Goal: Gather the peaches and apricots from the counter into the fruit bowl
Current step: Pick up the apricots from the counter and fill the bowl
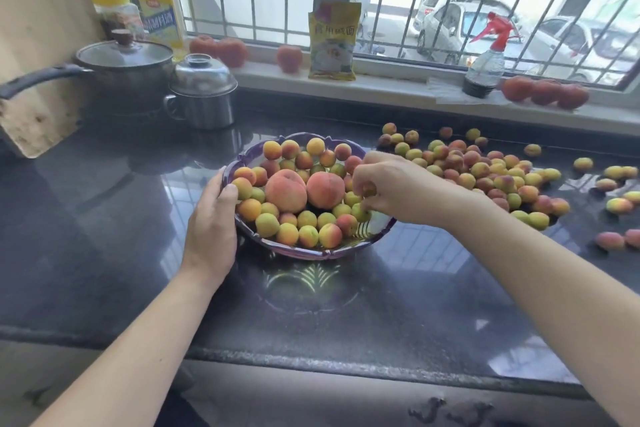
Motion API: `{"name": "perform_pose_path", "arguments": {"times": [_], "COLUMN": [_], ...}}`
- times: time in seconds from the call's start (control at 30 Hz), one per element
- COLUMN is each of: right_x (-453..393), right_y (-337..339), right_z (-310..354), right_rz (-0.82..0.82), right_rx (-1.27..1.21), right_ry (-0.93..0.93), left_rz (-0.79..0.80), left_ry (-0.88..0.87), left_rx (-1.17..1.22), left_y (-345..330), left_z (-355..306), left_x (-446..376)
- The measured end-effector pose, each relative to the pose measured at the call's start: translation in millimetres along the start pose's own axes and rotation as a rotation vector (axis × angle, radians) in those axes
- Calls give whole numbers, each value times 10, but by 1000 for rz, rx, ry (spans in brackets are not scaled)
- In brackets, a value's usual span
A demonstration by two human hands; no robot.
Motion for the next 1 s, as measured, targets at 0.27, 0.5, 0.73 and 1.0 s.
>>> {"name": "perform_pose_path", "arguments": {"times": [0.27, 0.5, 0.73, 1.0], "right_x": [149, 623, 228, 266], "right_y": [77, -575, -575, -536], "right_z": [-493, -1304, -1311, -1270], "right_rz": [-301, -345, -298, -474], "right_rx": [-307, -132, 22, -344], "right_ry": [-244, -762, -730, -692], "left_rz": [15, -6, -10, -14], "left_ry": [-4, 6, 11, 15], "left_rx": [-14, -22, -13, -2], "left_y": [6, 21, 19, 17], "left_z": [-2, 33, -27, -16], "left_x": [7, -12, 25, 7]}}
Point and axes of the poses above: each hand's wrist, its own x-axis away from the middle knuckle, its own y-axis out of the back of the hand, z = x × y, the point moved 6 cm from there along -x, towards the middle knuckle, and after that the axes turned 10 degrees about -y, right-handed, at the moved point
